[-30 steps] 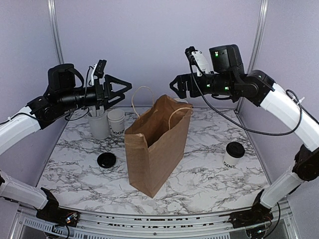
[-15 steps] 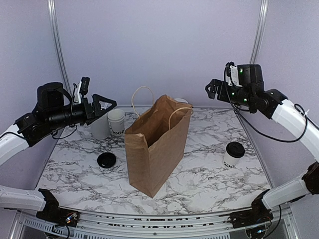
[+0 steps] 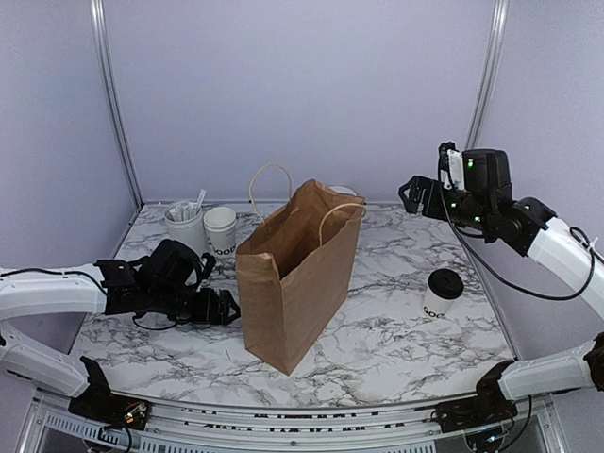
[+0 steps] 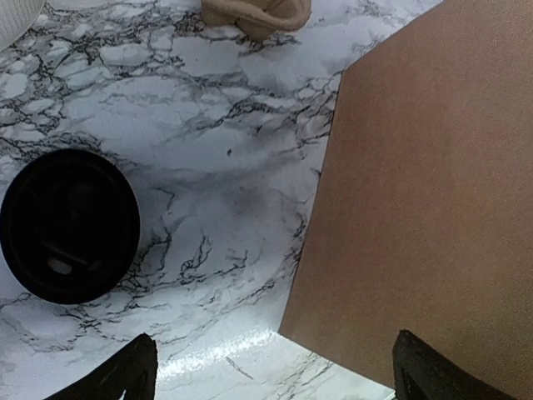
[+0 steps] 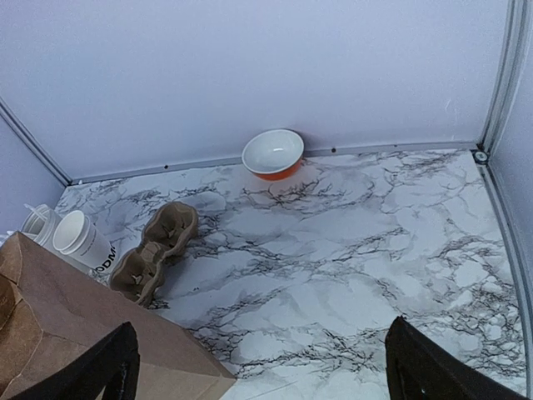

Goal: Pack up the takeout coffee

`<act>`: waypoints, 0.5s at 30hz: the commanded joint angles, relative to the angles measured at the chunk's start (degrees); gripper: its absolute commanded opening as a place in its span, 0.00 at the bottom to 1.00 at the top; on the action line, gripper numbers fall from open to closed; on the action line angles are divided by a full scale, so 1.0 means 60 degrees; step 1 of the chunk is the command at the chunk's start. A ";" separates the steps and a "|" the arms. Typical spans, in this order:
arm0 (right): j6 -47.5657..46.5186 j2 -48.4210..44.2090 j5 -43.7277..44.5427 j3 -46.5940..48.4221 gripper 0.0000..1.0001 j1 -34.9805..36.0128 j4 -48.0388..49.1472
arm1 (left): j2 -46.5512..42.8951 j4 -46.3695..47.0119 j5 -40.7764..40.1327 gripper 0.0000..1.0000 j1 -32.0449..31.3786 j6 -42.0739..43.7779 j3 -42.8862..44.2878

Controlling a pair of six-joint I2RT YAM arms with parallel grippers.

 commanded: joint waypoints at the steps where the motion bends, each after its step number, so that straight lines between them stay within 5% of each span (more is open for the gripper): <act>1: 0.0066 -0.0307 0.0144 -0.0209 1.00 -0.0057 0.0176 | 0.0493 -0.0674 -0.1187 0.99 -0.0757 -0.0226 -0.0419; 15: -0.0183 -0.0400 0.0180 -0.0194 1.00 -0.0061 -0.0604 | 0.3159 0.0207 -0.0839 0.99 -0.2093 -0.0595 0.1028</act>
